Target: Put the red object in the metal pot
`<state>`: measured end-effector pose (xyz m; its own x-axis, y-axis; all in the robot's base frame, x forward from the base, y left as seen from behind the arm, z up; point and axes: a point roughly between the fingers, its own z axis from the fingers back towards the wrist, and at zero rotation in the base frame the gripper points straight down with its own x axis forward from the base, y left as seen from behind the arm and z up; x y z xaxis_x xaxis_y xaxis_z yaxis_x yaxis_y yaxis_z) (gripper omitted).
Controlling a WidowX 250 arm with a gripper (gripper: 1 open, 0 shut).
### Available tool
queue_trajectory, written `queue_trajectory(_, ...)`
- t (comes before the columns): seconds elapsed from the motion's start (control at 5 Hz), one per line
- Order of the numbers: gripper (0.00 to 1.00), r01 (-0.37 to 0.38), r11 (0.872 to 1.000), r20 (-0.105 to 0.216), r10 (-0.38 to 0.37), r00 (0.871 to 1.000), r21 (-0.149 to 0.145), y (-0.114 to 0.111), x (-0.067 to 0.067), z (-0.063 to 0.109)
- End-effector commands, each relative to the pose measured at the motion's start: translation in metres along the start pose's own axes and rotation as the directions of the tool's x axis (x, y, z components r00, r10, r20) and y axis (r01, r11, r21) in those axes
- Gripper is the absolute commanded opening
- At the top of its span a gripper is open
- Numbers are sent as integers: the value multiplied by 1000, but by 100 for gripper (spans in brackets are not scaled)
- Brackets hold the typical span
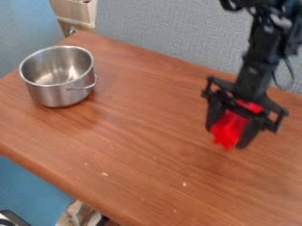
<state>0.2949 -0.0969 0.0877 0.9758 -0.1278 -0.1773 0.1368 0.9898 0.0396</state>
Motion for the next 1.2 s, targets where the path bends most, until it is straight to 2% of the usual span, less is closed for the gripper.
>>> queue_trajectory(0.0,0,-84,996,103,87,991,-32,35,-6,46)
queue_trajectory(0.2,0,-190,980,106,195,975,-54,81,-18,57)
queue_trajectory(0.4,0,-282,956,98,289,952,-75,128,-32,61)
queue_trajectory(0.6,0,-362,928,91,370,925,-86,165,-44,58)
queue_trajectory(0.8,0,-413,906,87,421,903,-95,189,-49,55)
queue_trajectory(1.0,0,-440,892,85,449,890,-106,203,-51,54)
